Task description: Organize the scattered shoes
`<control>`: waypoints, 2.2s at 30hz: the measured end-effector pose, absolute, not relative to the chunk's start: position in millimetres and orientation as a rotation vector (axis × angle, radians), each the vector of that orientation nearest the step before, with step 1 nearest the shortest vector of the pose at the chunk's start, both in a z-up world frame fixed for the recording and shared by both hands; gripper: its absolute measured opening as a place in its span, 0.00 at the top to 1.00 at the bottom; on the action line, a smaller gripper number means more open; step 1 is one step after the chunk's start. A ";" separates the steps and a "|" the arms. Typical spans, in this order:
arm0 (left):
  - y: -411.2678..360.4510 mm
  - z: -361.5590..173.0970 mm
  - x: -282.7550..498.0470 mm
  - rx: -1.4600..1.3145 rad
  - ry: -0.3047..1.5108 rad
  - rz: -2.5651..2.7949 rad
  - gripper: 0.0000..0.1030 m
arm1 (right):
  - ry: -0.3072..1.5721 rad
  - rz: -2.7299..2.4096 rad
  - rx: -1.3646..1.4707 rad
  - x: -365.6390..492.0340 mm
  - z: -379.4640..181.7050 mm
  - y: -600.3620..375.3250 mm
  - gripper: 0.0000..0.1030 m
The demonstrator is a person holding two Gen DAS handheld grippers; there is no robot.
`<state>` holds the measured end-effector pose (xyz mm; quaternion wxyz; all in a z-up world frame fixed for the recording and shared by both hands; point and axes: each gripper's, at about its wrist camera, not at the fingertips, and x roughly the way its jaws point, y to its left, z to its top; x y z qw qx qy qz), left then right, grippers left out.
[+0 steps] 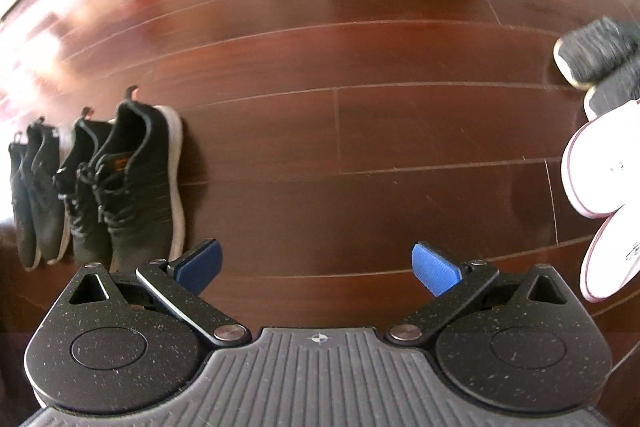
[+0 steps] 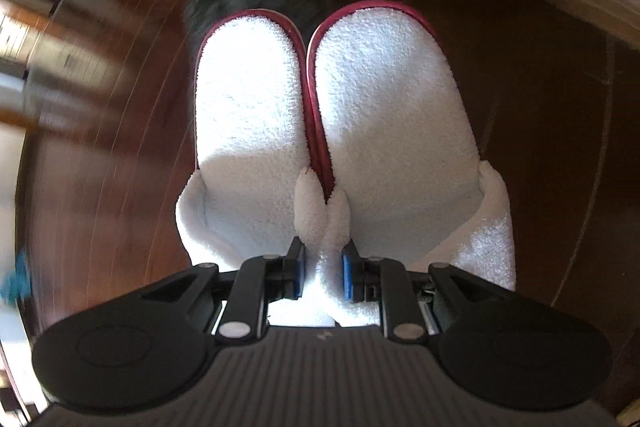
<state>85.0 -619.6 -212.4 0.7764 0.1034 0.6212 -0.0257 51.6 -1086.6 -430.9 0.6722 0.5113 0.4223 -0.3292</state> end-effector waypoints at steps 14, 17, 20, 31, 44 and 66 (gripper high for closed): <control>-653.5 -234.2 72.7 0.318 1.368 -0.074 0.01 | 0.915 -0.975 1.261 8.0 -445.2 -1141.6 0.80; -657.4 -237.5 69.5 0.326 1.380 -0.080 0.01 | 0.932 -0.985 1.263 -19.7 -436.0 -1136.9 0.80; -659.0 -239.2 68.6 0.336 1.379 -0.084 0.01 | 0.928 -1.002 1.287 -24.3 -441.2 -1135.0 0.79; -662.9 -233.0 71.3 0.346 1.365 -0.087 0.01 | 0.880 -1.041 1.289 -5.9 -452.4 -1131.5 0.79; -629.5 -220.4 75.7 0.257 1.364 -0.036 0.01 | 0.941 -1.029 1.128 0.7 -422.3 -1124.8 0.34; -399.2 -164.8 93.5 -0.150 1.189 0.445 0.01 | 1.140 0.274 0.312 130.9 -283.0 -699.2 0.34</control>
